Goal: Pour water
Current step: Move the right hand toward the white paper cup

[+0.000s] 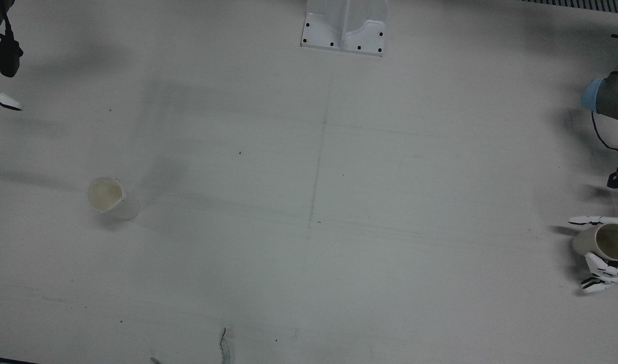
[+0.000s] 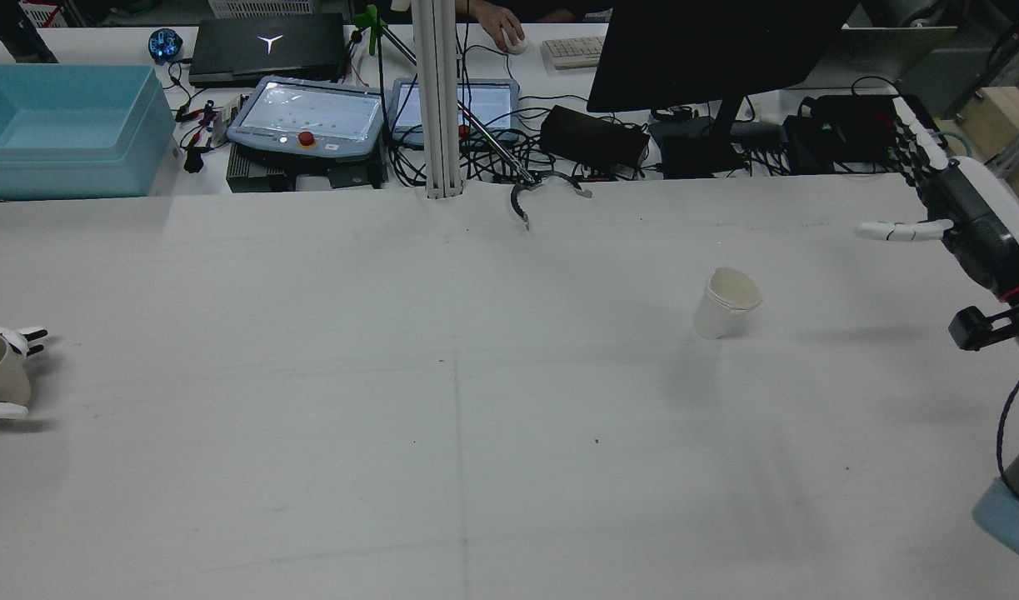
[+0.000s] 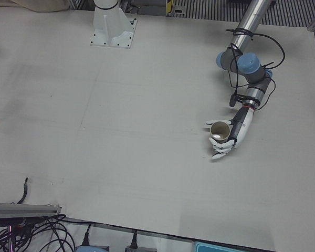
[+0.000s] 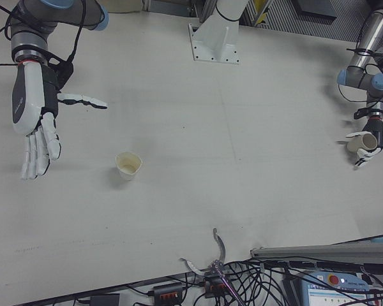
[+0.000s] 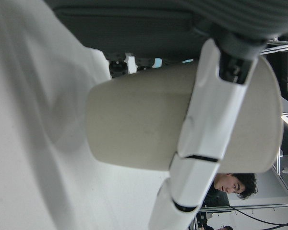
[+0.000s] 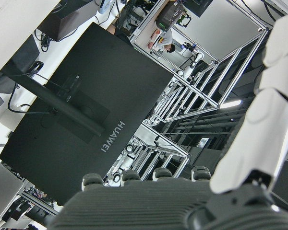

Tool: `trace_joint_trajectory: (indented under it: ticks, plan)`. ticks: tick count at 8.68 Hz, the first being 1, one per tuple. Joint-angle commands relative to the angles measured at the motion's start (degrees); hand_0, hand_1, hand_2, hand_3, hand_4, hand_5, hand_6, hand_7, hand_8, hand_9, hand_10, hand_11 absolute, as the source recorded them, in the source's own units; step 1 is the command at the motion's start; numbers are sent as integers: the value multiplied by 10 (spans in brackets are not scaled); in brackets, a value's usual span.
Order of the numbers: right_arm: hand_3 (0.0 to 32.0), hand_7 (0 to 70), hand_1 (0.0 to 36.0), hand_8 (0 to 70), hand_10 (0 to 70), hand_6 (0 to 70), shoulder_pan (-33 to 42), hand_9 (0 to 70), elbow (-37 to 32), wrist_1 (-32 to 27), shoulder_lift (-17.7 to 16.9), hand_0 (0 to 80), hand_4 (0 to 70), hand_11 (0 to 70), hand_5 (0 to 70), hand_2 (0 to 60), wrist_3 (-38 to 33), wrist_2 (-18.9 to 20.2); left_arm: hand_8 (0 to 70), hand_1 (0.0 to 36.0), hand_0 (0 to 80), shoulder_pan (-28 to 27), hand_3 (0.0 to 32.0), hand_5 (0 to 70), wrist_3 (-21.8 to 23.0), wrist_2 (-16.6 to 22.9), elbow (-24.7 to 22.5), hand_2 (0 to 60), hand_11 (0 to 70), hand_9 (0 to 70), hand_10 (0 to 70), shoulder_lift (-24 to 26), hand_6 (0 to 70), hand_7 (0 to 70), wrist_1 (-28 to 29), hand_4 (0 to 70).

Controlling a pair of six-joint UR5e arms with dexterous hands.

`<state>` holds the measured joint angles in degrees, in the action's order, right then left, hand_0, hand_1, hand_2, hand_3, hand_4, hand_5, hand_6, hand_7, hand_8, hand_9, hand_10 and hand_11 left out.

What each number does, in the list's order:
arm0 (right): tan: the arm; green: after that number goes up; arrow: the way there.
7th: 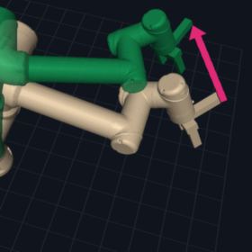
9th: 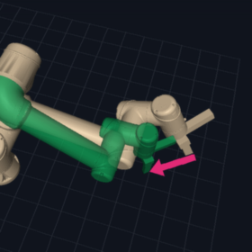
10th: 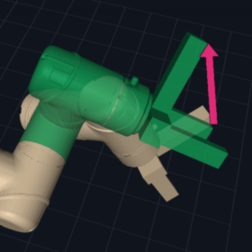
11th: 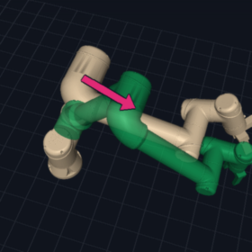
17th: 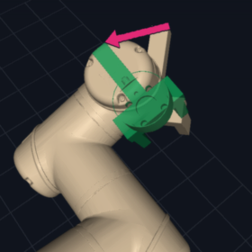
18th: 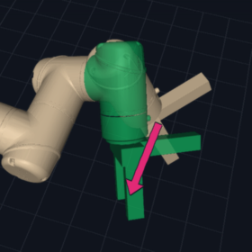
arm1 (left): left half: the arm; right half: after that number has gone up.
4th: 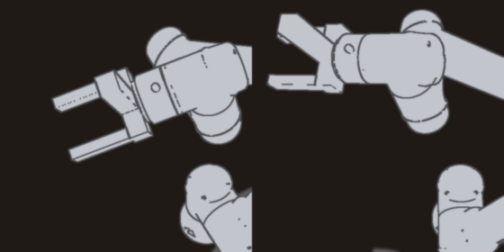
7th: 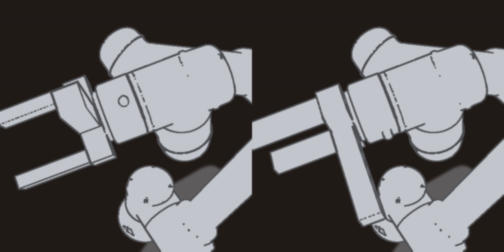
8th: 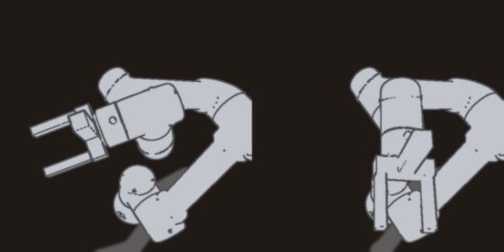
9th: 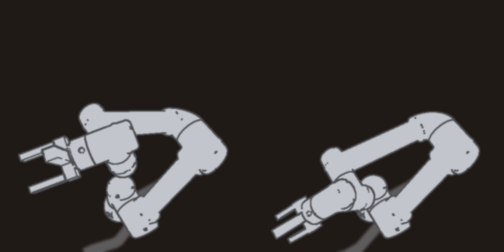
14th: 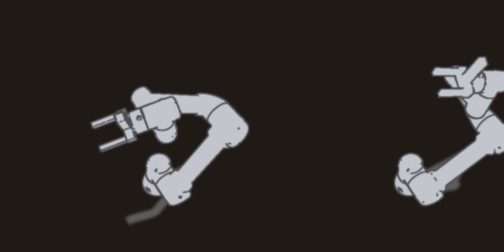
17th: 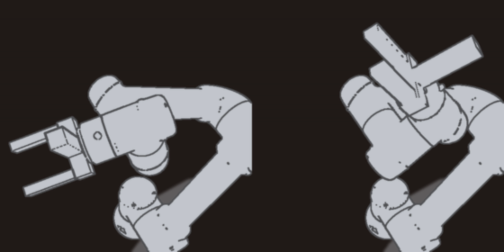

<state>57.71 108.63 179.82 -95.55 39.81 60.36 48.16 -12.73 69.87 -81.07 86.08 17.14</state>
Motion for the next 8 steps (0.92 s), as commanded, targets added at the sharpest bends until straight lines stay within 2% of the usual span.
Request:
trace_joint_trajectory:
  ticks: [1,2,3,4,5,6,8]
  plan:
    - [172,1,141,10,0,27,1,5,0,1,15,458,0,0,37,134,1,1,148,338,800,1,0,700,45,-22,-1,0,203,188,123,-2,372,560,4,700]
    - [168,1,144,12,0,29,1,7,0,1,15,458,0,0,37,142,1,1,142,323,800,1,0,700,45,-23,0,0,200,184,121,-2,349,527,7,700]
    - [172,2,146,10,0,29,1,6,0,1,15,458,0,0,38,148,0,1,124,283,800,2,0,700,45,-24,-1,0,183,150,113,-3,306,430,9,700]
    - [174,3,149,9,0,31,1,5,0,1,15,458,0,0,38,155,-1,1,96,273,800,2,0,700,46,-24,-1,0,175,83,107,-3,246,245,9,700]
    - [176,2,150,8,0,29,1,3,0,1,15,459,0,0,38,156,-2,1,75,335,800,3,0,700,46,-24,-2,0,182,44,108,-3,186,131,11,700]
    - [174,4,151,10,0,31,2,5,0,1,15,458,0,0,39,160,-3,1,69,353,800,3,0,700,46,-24,-2,0,183,39,108,-4,177,137,14,700]
    - [172,5,151,11,0,32,1,6,0,1,15,460,0,0,39,161,-4,2,63,359,800,3,0,700,46,-26,-2,0,182,24,106,-5,154,83,21,700]
